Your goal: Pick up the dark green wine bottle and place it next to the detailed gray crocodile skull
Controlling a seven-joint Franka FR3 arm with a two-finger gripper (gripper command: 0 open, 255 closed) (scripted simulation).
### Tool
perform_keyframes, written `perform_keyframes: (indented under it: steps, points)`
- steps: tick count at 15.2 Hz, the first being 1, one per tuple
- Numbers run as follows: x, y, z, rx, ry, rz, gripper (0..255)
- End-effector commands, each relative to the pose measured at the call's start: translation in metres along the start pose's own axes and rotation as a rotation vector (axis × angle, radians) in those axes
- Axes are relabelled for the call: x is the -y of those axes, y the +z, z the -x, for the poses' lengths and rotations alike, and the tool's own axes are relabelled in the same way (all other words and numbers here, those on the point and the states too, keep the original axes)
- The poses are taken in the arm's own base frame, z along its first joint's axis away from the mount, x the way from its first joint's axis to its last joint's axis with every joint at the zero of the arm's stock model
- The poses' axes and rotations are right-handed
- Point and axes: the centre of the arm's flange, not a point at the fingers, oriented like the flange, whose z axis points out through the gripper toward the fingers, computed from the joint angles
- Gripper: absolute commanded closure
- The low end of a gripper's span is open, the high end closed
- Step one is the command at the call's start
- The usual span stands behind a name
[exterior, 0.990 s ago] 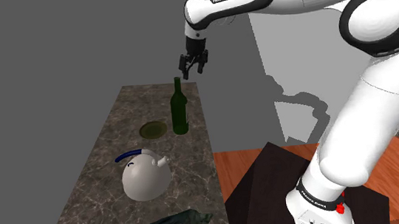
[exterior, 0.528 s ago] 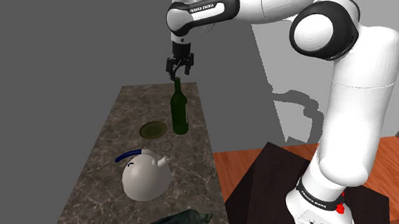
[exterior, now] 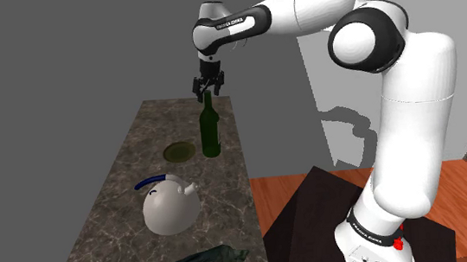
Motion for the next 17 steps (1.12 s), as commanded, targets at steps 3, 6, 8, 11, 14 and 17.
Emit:
perform_keyframes:
  steps: [3, 6, 8, 11, 14, 17]
  points:
    - [-0.0003, 0.0046, 0.0001, 0.0, 0.0, 0.0, 0]
    - [-0.0003, 0.0046, 0.0001, 0.0, 0.0, 0.0, 0]
    - [-0.0002, 0.0045, 0.0001, 0.0, 0.0, 0.0, 255]
    - [-0.0003, 0.0045, 0.0002, 0.0, 0.0, 0.0, 255]
    - [-0.0002, 0.0045, 0.0001, 0.0, 0.0, 0.0, 255]
    - [-0.0003, 0.0046, 0.0001, 0.0, 0.0, 0.0, 255]
